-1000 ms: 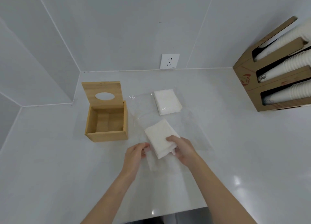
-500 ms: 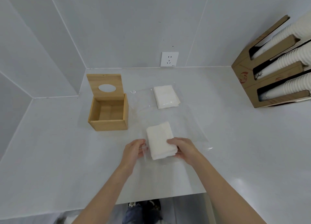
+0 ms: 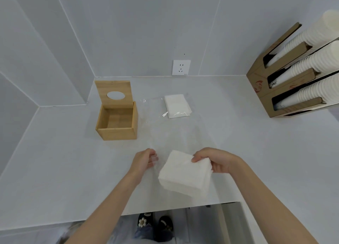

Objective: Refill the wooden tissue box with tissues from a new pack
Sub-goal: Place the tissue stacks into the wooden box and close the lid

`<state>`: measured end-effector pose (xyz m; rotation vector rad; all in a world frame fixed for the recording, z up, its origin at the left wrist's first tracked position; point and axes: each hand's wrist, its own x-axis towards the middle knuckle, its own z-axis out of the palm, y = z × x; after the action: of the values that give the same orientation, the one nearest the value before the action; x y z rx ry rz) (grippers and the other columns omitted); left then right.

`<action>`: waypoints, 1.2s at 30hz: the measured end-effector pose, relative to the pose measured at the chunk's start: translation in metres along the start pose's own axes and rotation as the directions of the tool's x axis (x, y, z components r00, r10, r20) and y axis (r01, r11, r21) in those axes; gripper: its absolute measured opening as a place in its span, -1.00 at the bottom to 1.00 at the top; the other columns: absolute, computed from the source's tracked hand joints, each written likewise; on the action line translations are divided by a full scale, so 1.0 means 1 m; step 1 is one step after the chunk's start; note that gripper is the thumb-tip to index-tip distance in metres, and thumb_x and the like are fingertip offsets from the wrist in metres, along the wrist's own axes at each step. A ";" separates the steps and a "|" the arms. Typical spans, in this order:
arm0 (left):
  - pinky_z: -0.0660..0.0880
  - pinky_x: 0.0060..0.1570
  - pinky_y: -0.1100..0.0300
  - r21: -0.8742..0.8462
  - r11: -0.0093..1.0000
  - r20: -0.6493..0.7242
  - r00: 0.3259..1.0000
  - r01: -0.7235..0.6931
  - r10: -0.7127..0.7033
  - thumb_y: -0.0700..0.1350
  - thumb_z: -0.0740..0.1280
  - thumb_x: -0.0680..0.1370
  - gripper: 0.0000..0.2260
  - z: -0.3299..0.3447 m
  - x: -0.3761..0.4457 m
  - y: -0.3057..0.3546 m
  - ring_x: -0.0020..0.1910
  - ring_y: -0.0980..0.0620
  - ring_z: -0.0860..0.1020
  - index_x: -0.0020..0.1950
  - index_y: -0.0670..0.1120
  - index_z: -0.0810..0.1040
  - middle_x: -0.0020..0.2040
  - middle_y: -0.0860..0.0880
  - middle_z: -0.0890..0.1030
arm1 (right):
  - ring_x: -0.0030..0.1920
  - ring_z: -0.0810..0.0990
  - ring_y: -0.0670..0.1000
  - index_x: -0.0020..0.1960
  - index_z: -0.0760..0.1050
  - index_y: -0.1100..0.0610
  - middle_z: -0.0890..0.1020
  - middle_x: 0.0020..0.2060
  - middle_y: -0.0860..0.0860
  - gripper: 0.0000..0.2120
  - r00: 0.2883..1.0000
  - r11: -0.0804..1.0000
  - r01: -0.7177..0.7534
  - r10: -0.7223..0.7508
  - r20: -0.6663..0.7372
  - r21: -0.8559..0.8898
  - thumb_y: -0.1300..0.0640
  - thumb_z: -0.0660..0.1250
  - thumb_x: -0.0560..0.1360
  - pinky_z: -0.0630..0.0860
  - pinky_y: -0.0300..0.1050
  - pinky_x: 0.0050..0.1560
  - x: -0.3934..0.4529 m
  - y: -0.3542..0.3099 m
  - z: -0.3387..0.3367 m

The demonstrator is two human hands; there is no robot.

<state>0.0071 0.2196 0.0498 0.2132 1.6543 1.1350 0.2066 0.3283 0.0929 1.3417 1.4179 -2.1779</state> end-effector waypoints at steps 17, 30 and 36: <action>0.57 -0.24 0.13 -0.365 0.920 0.143 0.968 -0.142 0.206 0.32 -0.04 0.50 -0.39 -0.084 0.002 0.073 -0.11 -0.06 0.67 0.04 -0.10 0.59 -0.06 -0.13 0.71 | -0.12 0.61 -0.01 -0.06 0.62 0.10 0.68 -0.13 0.01 -0.86 0.920 0.898 0.390 -0.391 -0.038 0.203 0.19 0.29 0.46 0.54 -0.17 -0.19 0.070 -0.110 0.078; 0.36 0.22 -0.01 -0.436 0.900 0.356 0.918 -0.002 0.174 0.39 0.19 0.34 -0.29 -0.142 0.051 0.108 0.24 -0.18 0.49 0.19 -0.16 0.56 0.23 -0.19 0.56 | -0.08 0.58 0.00 0.14 0.54 0.12 0.62 -0.09 0.01 -0.57 0.944 0.946 0.324 -0.322 0.066 -0.027 0.07 0.32 0.28 0.46 -0.17 -0.10 0.110 -0.171 0.096; 0.58 -0.12 0.14 -0.264 0.964 0.306 0.946 -0.026 0.110 0.14 0.37 0.34 -0.54 -0.148 0.066 0.117 -0.01 -0.04 0.64 0.11 -0.13 0.60 0.02 -0.10 0.68 | -0.25 0.60 -0.06 -0.18 0.61 0.03 0.62 -0.25 -0.02 -0.94 0.951 0.931 0.307 -0.308 0.028 -0.197 0.09 0.39 0.35 0.50 -0.24 -0.30 0.129 -0.189 0.096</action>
<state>-0.1870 0.2398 0.0925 0.2735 1.2106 1.2819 -0.0344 0.3834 0.1201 1.1154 1.9023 -2.1371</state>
